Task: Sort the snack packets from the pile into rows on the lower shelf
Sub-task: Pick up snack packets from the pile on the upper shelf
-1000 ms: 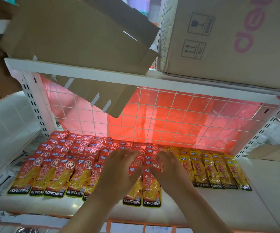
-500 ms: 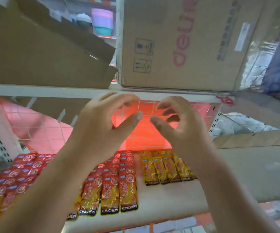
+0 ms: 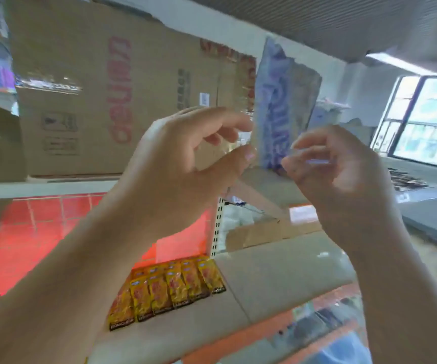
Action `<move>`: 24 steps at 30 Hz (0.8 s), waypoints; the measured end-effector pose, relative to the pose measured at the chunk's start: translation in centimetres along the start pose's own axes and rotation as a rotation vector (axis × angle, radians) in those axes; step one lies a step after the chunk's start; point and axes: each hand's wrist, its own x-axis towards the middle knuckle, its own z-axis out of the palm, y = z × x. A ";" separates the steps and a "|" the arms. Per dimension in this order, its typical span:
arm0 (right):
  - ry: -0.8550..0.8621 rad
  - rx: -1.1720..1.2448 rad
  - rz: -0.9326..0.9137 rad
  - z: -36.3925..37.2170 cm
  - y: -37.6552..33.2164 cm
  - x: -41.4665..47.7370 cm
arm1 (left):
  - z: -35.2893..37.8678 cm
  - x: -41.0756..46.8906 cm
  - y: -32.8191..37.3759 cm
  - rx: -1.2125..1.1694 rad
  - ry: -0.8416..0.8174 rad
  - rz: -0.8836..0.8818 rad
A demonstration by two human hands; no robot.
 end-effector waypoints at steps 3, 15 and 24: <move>0.072 -0.048 0.035 -7.1 2.1 -0.5 | 4.9 1.5 3.5 -0.050 -0.031 0.026; 0.205 -0.212 0.179 -29.3 8.3 -3.8 | 21.5 7.7 14.1 -0.193 -0.114 0.043; 0.236 -0.280 0.214 -33.3 15.6 -2.3 | 31.1 11.6 12.6 -0.237 -0.175 0.055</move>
